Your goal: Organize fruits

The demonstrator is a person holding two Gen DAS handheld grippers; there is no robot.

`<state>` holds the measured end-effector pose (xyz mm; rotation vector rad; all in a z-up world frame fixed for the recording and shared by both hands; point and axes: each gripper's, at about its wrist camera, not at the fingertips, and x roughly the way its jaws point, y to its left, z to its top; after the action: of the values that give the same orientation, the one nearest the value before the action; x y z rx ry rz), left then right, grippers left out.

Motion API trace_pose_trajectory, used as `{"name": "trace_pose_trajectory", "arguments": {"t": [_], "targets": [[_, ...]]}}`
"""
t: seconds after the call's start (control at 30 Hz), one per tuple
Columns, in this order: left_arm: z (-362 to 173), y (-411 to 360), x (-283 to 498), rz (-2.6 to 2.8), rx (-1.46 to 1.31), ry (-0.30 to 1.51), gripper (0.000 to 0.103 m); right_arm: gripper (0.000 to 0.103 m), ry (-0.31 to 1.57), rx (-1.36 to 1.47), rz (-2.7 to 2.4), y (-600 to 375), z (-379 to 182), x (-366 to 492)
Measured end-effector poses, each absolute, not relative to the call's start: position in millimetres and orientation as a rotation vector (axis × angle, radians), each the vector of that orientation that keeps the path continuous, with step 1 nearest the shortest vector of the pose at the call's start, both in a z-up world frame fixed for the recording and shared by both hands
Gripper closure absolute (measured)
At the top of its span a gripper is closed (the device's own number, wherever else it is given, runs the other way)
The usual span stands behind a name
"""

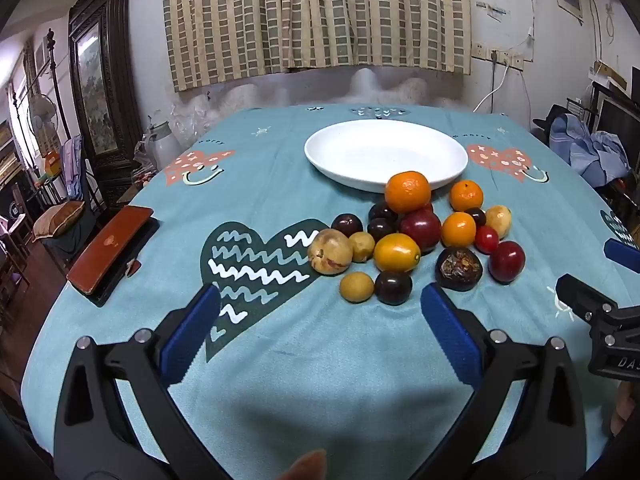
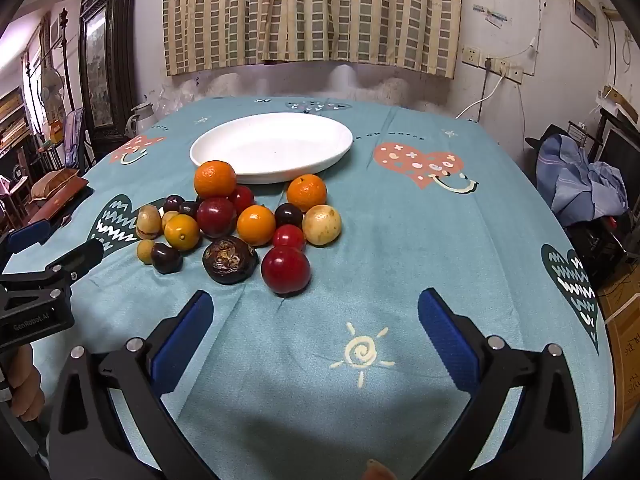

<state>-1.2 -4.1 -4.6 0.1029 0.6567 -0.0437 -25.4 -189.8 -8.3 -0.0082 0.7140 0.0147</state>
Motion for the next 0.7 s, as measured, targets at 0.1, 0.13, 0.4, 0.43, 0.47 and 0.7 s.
{"name": "trace_pose_trajectory", "arguments": {"t": [0.1,0.13,0.4,0.43,0.47,0.7], "targets": [[-8.7,-6.6,-0.2,-0.048,0.105,0.659,0.002,0.001,0.714,-0.006,0.015,-189.6,-8.4,-25.6],[-9.4,-7.4,-0.3,-0.050,0.105,0.661,0.002,0.001,0.714,-0.006,0.015,-189.4,-8.4,-25.8],[-12.0,-8.1,-0.3,-0.054,0.107,0.667,0.002,0.001,0.718,-0.005,0.016,-189.0,-9.5,-25.0],[-12.0,-8.0,-0.2,-0.054,0.107,0.666,0.002,0.001,0.718,-0.005,0.016,-188.8,-9.3,-25.4],[-12.0,-8.1,-0.2,-0.054,0.107,0.666,0.002,0.001,0.717,-0.005,0.015,-188.5,-9.1,-25.8],[-11.8,-8.2,0.0,-0.054,0.107,0.667,0.002,0.001,0.721,-0.002,0.017,-188.8,-10.0,-25.0]]}}
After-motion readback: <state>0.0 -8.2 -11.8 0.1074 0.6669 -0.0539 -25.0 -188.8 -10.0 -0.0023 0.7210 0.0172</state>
